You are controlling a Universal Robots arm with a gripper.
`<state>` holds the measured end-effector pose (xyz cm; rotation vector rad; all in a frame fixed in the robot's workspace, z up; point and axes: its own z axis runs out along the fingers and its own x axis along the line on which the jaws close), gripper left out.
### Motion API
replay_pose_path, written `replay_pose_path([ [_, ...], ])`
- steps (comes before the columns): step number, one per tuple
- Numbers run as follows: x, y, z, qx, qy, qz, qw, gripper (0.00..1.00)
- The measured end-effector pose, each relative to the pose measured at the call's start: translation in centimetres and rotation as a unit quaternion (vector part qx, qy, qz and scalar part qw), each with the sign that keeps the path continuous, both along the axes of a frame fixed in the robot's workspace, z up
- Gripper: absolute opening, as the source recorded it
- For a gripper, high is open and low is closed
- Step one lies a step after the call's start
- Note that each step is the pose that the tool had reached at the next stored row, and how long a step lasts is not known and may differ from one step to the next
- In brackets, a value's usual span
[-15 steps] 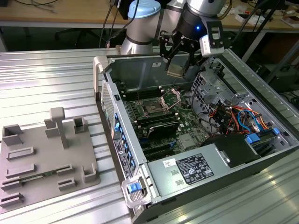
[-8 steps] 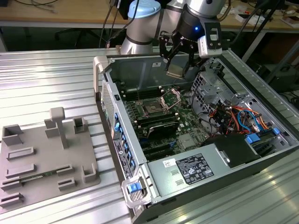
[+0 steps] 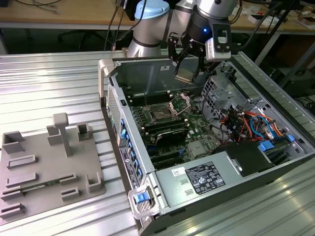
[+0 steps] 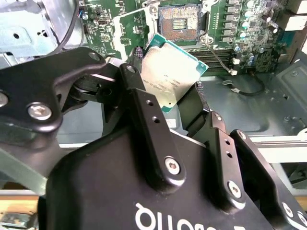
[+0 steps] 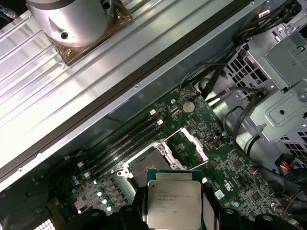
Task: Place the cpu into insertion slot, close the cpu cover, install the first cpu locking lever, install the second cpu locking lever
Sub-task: 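Place the cpu into insertion slot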
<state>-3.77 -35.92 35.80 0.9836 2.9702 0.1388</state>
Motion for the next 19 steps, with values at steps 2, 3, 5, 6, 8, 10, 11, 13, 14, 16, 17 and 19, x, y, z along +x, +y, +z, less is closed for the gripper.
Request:
replay_pose_path([
  [2,0.00,0.00,-0.01,-0.0001,0.0000,-0.010,0.99995,0.55],
  [3,0.00,0.00,-0.02,-0.0001,0.0000,-0.014,0.99991,0.55],
  [5,0.00,0.00,-0.04,0.0000,0.0000,-0.024,0.99971,0.55],
  [6,0.00,0.00,-0.04,-0.0001,0.0000,-0.031,0.99952,0.55],
  [8,0.00,0.00,-0.05,-0.0001,0.0000,-0.040,0.99918,0.55],
  [10,0.00,0.00,-0.05,-0.0001,0.0000,-0.045,0.99898,0.55],
  [11,0.00,0.00,-0.05,-0.0001,0.0000,-0.045,0.99898,0.55],
  [13,0.00,0.00,-0.05,-0.0001,0.0000,-0.045,0.99898,0.55],
  [14,0.00,0.00,-0.05,-0.0001,0.0000,-0.045,0.99898,0.55],
  [16,0.00,0.00,-0.05,-0.0001,0.0000,-0.046,0.99893,0.55],
  [17,0.00,0.00,-0.05,-0.0001,0.0000,-0.048,0.99886,0.55],
  [19,0.00,0.00,-0.05,-0.0001,0.0000,-0.052,0.99866,0.55],
])
